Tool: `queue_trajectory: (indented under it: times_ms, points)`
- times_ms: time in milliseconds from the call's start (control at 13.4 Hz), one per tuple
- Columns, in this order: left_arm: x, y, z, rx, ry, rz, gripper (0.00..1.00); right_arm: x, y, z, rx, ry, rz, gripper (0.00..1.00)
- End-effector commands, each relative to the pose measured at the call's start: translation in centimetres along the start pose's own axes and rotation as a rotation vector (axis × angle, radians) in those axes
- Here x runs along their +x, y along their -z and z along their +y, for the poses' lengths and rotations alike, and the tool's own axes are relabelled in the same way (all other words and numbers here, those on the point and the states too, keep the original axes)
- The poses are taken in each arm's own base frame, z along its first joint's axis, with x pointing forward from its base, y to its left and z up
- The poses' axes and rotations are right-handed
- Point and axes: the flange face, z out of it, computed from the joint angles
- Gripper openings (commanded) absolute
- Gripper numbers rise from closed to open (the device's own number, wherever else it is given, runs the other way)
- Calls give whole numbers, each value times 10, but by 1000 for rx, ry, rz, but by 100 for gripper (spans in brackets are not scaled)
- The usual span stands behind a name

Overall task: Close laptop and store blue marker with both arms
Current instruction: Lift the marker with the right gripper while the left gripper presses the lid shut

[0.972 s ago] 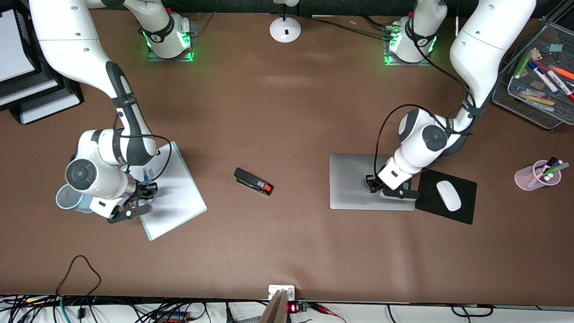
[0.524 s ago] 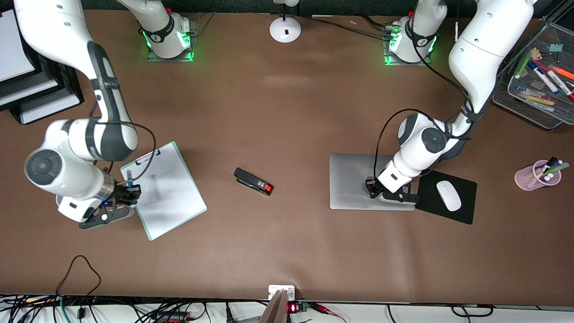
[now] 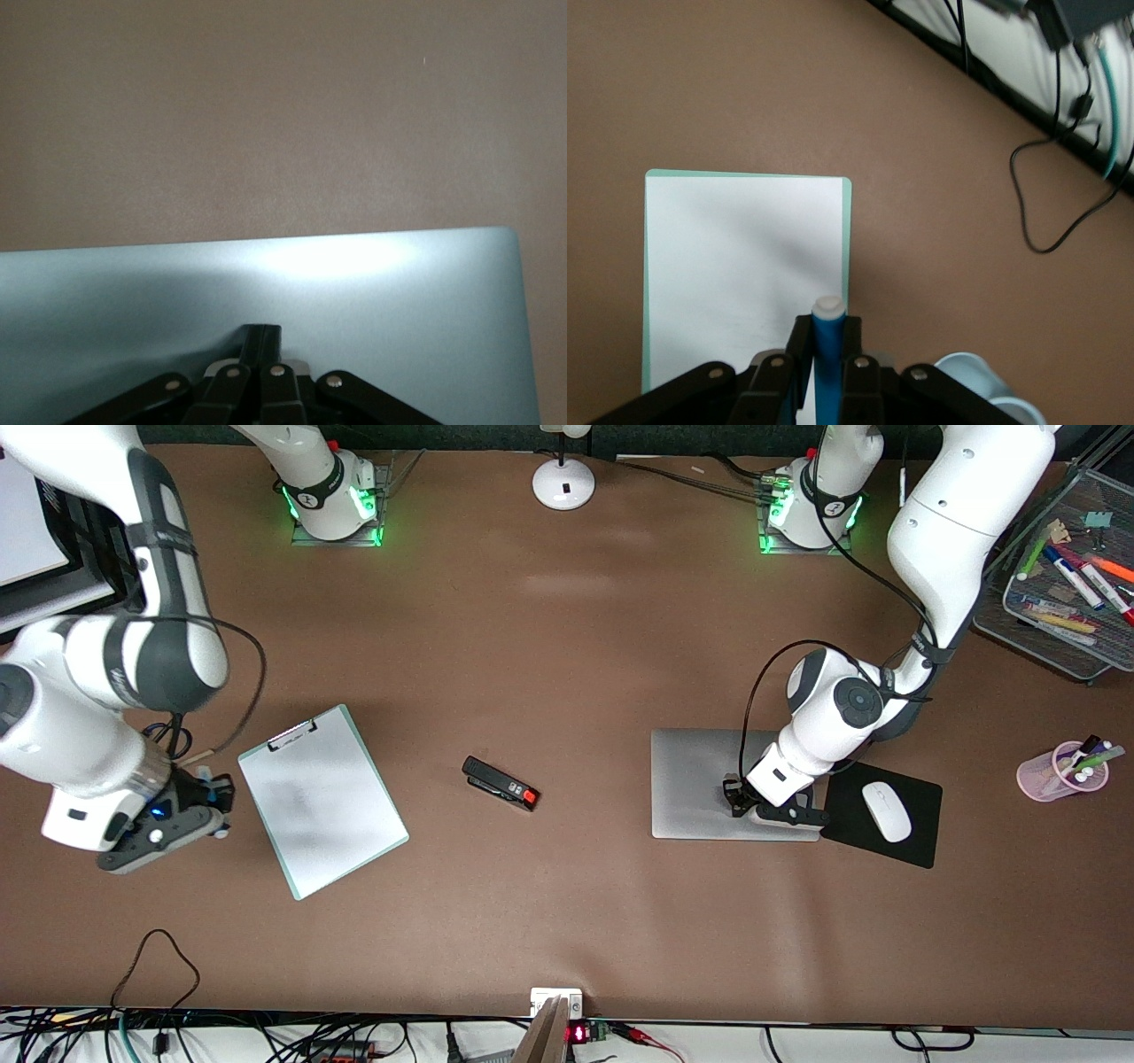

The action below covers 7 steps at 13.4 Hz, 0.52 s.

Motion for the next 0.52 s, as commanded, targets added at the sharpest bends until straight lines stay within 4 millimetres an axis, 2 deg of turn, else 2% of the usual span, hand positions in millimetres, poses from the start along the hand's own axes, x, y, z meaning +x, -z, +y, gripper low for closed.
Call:
queue_trajectory:
  times_ms: [0,75,150,374,449]
  points:
    - [10,54,5,71,-82,-55,2,-8,35,16,-15,102,59,9]
    - [11,72,7,97,-88,-87,3,-8,58,30,-11,111,111,9]
    - [9,88,9,125,-93,-130,3,-10,71,40,6,136,160,9]
    - [4,141,12,199,-100,-222,16,-40,78,80,72,201,270,9]
    - [5,159,13,222,-99,-259,29,-50,79,88,109,221,291,9]
